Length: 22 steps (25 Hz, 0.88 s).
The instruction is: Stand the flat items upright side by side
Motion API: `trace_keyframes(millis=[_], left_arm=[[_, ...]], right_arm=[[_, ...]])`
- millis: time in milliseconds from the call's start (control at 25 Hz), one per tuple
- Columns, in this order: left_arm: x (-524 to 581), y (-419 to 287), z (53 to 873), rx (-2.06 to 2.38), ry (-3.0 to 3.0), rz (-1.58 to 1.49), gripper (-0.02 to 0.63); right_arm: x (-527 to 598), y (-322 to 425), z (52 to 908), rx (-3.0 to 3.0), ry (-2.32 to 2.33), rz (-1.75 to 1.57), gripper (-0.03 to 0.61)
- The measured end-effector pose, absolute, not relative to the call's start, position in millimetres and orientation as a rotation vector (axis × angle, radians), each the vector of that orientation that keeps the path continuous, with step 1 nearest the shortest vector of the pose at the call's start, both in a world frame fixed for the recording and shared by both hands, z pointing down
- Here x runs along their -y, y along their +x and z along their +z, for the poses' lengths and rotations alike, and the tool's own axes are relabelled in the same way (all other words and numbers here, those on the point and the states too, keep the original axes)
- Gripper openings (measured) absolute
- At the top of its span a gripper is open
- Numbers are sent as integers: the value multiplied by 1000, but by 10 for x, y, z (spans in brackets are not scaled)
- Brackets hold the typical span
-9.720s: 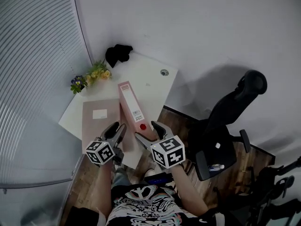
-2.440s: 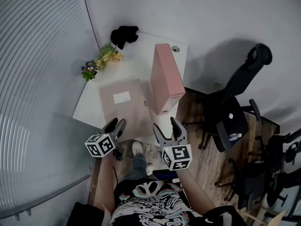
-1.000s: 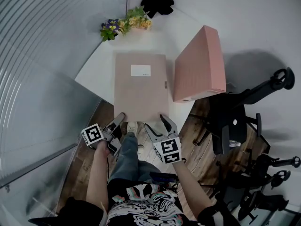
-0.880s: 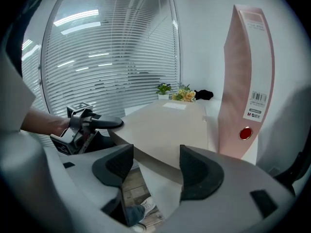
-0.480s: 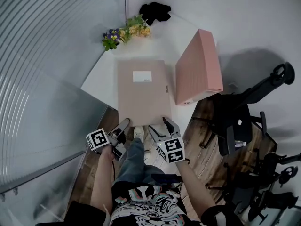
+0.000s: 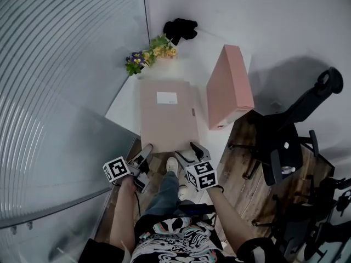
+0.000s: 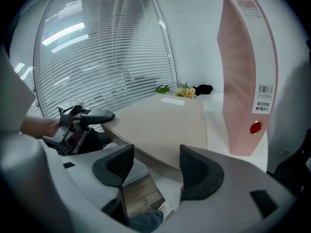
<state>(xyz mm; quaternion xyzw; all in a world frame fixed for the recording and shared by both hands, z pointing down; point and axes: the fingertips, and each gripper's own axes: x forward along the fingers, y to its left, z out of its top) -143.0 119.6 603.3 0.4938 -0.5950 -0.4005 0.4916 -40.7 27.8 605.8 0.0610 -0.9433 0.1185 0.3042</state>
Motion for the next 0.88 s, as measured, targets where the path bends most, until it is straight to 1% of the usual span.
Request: trace_keyframes(millis=[400, 520, 640, 880], left_arm=[[-1110, -1467, 5675, 1496, 1271, -935, 284], [-1098, -1483, 5595, 1535, 1302, -876, 285], [-1026, -1439, 5463, 1512, 1338, -902, 285], [-985, -1396, 5287, 1528, 1377, -876, 288]], right_arm=[[-216, -439, 5991, 2494, 169, 429, 298], [-207, -445, 5993, 2491, 169, 437, 302], [-181, -448, 5994, 2489, 178, 448, 305], [-181, -445, 5973, 2489, 173, 559, 307]])
